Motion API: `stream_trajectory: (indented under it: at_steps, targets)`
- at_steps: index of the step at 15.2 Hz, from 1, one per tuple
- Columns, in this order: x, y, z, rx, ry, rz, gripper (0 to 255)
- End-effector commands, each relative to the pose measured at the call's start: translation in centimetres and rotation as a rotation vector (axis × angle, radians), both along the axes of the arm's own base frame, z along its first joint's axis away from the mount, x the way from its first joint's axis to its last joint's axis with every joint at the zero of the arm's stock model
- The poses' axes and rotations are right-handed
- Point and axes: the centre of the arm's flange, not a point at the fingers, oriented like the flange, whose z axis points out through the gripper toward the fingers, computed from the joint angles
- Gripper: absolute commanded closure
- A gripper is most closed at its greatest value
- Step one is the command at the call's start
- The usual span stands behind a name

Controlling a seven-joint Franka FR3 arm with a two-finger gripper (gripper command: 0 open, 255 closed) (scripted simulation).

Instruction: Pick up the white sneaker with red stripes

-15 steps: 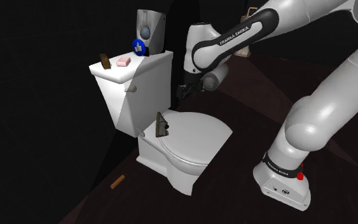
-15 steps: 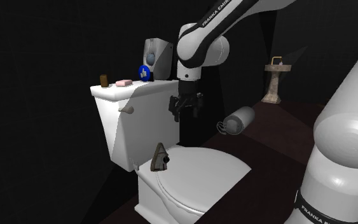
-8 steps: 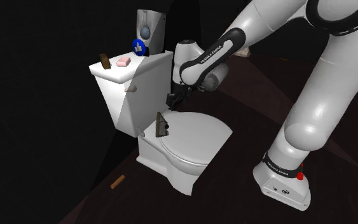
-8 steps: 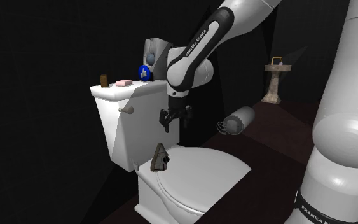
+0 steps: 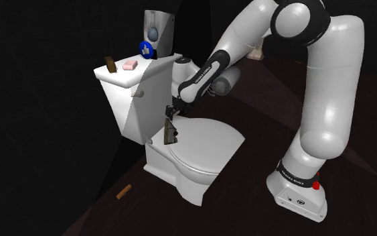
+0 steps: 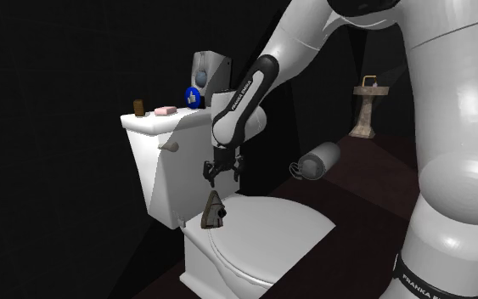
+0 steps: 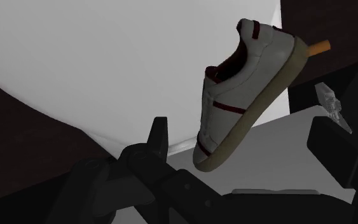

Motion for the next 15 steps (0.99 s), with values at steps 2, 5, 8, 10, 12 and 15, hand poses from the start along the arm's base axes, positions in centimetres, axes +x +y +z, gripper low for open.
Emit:
stream_trajectory:
  at_steps: [2, 5, 8, 10, 12, 15]
  targets:
    - [2.8, -0.1, -3.0, -0.014, -0.018, -0.024, 0]
    - [5.5, -0.5, -5.6, -0.028, -0.036, -0.049, 0]
    - [8.3, -1.0, -8.2, -0.042, -0.054, -0.074, 0]
    - [9.1, -1.1, -9.4, -0.045, -0.059, -0.080, 0]
    - [9.1, -1.1, -10.4, -0.045, -0.059, -0.080, 0]
    - [9.1, -1.1, -12.0, -0.045, -0.059, -0.080, 0]
